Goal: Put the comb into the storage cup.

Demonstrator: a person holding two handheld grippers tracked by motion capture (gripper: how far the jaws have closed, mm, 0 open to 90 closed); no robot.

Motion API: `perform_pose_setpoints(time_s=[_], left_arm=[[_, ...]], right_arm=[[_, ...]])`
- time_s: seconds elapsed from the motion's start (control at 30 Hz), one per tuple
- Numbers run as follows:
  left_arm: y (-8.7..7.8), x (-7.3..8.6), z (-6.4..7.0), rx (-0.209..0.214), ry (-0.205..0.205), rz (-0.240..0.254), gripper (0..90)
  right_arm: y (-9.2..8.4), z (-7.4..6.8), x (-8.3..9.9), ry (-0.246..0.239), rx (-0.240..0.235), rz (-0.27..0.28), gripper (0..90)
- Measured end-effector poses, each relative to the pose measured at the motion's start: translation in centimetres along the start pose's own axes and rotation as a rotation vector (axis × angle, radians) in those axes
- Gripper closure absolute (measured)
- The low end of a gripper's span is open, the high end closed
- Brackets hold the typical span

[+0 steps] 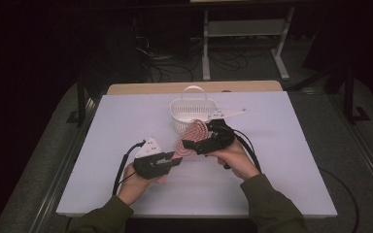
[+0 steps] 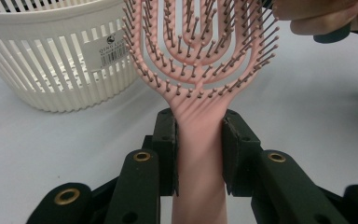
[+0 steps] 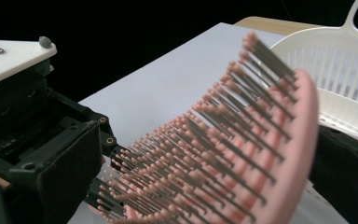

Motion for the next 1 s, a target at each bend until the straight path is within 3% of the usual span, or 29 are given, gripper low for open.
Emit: perform_pose_setpoints(time_s=[1.0], left_arm=[[0.09, 0.11, 0.05, -0.009, 0.01, -0.007, 70.2]], right_arm=[[-0.33, 0.34, 0.37, 0.051, -0.006, -0.007, 26.5]])
Point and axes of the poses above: each handheld gripper's, and its own axes: y roughly forward along the jaws, x roughly out of its underside, z roughly to its right, the point moved 6 cm from there along y, roughly forward along the jaws, and after that the axes turned 9 degrees about -z, right-handed, at the moved point
